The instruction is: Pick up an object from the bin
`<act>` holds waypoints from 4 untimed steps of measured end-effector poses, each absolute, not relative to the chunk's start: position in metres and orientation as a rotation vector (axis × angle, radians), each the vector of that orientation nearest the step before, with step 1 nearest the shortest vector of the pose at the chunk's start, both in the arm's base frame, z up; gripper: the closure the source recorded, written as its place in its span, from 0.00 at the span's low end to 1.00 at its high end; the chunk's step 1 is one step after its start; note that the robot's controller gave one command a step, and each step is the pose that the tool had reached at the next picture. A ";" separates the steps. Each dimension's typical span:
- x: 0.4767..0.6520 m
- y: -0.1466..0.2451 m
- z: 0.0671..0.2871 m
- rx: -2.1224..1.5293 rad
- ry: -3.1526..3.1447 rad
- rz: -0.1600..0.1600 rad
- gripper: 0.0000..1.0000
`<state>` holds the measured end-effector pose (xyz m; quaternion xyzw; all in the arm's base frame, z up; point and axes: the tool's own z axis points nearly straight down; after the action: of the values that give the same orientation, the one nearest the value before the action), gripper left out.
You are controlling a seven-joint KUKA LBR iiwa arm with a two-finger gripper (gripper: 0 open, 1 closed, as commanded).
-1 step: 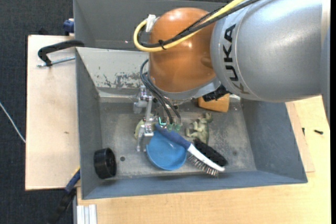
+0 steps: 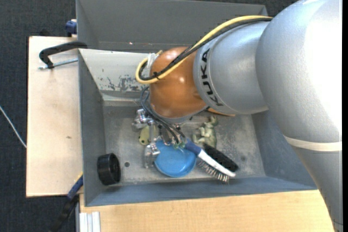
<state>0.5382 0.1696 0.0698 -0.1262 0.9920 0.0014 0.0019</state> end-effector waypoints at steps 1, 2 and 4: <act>0.523 0.098 0.073 -0.540 3.088 0.004 0.00; 0.588 0.019 0.073 -0.452 3.093 0.009 0.00; 0.593 0.021 0.225 -0.895 2.995 -0.004 1.00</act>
Offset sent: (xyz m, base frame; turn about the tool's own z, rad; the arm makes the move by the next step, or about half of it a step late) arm -0.0175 -0.0713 0.0002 -0.0960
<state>0.5926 0.0213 0.2253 -0.2864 0.9581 -0.0012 0.0077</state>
